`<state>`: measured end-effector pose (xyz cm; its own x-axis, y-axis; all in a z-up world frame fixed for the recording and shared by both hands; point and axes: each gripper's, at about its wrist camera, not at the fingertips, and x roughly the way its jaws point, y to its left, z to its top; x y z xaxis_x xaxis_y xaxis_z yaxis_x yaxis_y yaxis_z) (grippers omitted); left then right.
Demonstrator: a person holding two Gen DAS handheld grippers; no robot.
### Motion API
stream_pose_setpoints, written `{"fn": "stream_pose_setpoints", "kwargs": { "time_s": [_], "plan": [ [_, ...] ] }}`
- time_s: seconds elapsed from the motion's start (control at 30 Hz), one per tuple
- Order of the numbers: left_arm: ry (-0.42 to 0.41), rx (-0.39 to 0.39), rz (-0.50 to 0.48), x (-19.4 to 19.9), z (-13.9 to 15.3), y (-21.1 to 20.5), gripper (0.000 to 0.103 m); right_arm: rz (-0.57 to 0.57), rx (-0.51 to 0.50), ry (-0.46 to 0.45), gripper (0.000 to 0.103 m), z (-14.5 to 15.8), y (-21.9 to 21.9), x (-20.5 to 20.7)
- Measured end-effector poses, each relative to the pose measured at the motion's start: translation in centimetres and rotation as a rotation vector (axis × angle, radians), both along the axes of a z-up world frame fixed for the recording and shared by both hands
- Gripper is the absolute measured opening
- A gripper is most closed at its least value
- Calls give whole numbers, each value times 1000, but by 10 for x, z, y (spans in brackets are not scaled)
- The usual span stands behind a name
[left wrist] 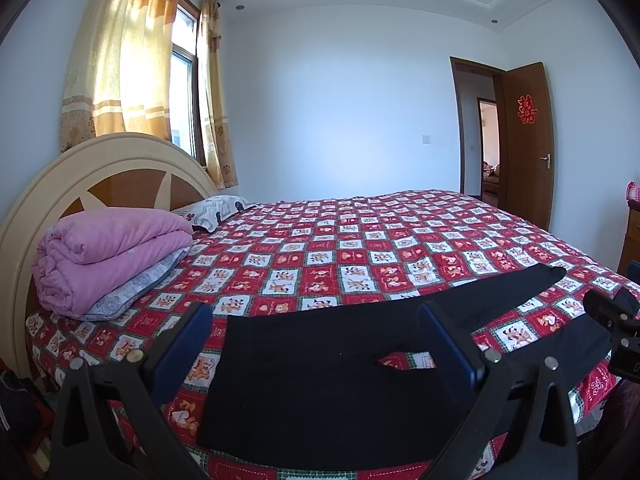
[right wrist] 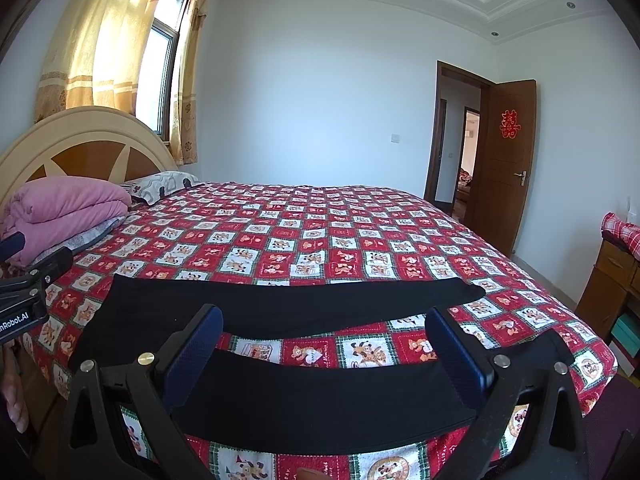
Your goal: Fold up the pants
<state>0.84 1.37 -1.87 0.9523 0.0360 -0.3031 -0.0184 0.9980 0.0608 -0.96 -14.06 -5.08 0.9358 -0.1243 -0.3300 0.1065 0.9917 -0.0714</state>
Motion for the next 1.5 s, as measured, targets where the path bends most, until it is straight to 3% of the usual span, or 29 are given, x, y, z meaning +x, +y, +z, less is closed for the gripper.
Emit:
{"fn": "stream_pose_setpoints", "kwargs": {
  "time_s": [0.3, 0.67, 0.97, 1.2, 1.33, 1.47, 1.5],
  "plan": [
    [74, -28, 28, 39, -33, 24, 103, 35, 5, 64, 102, -29, -8, 25],
    [241, -133, 152, 166, -94, 144, 103, 16, 50, 215, 102, -83, -36, 69],
    [373, 27, 71, 239, -125, 148, 103, 23, 116, 286, 102, -108, -65, 99],
    [476, -42, 5, 279, -144, 160, 79, 14, 41, 293, 102, -105, -85, 115],
    [495, -62, -17, 284, -150, 161, 71, -14, 25, 291, 102, -103, -101, 121],
    [531, -81, -74, 287, -158, 160, 38, -24, 25, 298, 102, -102, -114, 128],
    [530, -85, -71, 288, -159, 161, 34, -22, 27, 300, 102, -101, -116, 129]
  ]
}}
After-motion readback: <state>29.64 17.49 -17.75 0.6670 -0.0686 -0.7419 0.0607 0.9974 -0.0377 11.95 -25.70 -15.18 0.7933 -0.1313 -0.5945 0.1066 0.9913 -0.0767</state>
